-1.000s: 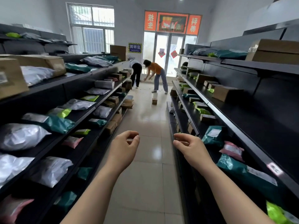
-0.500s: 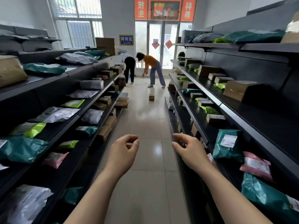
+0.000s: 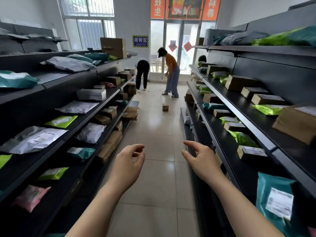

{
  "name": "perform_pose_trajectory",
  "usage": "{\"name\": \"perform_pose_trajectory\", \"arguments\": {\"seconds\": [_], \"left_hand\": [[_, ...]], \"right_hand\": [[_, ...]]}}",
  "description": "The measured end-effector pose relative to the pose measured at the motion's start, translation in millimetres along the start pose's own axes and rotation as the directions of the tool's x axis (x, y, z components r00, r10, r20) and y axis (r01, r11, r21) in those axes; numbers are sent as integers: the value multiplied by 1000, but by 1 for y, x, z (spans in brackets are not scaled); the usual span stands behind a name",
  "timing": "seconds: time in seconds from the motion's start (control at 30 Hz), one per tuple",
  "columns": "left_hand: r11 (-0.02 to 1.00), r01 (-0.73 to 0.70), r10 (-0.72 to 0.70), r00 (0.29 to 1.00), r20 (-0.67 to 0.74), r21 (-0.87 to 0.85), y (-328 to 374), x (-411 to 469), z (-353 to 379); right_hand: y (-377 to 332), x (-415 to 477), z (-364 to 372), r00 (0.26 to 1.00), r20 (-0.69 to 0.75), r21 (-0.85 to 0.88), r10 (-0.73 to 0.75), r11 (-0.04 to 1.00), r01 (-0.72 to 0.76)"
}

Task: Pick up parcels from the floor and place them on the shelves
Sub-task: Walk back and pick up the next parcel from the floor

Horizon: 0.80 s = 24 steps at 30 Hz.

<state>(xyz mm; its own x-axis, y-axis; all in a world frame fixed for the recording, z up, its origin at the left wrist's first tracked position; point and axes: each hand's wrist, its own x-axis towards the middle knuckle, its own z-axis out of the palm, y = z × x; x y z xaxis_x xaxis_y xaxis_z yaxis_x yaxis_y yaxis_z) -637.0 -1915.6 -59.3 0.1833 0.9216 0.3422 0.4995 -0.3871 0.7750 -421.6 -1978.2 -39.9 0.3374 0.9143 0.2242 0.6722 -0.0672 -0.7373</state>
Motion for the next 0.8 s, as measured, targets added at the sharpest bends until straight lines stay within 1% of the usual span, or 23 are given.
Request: {"name": "perform_pose_trajectory", "arguments": {"seconds": [0.17, 0.37, 0.43, 0.57, 0.7, 0.8], "left_hand": [[998, 16, -17, 1000, -6, -53, -32, 93, 30], [997, 18, -17, 1000, 14, -80, -73, 205, 47], [997, 9, -6, 999, 43, -70, -92, 261, 49], [999, -13, 15, 998, 59, -48, -115, 331, 53], [999, 2, 1, 998, 65, -43, -144, 413, 65], [999, 2, 1, 996, 93, -34, -157, 458, 80]], "right_hand": [[14, 94, 22, 1000, -6, 15, 4, 1000, -4], [15, 201, 60, 999, -30, 29, 23, 999, -22], [12, 254, 80, 999, -40, 33, 33, 999, -31], [9, 317, 102, 997, -55, 41, 48, 998, -46], [13, 395, 132, 995, -67, 53, 73, 996, -69], [21, 442, 145, 994, -68, 52, 82, 996, -78]]}}
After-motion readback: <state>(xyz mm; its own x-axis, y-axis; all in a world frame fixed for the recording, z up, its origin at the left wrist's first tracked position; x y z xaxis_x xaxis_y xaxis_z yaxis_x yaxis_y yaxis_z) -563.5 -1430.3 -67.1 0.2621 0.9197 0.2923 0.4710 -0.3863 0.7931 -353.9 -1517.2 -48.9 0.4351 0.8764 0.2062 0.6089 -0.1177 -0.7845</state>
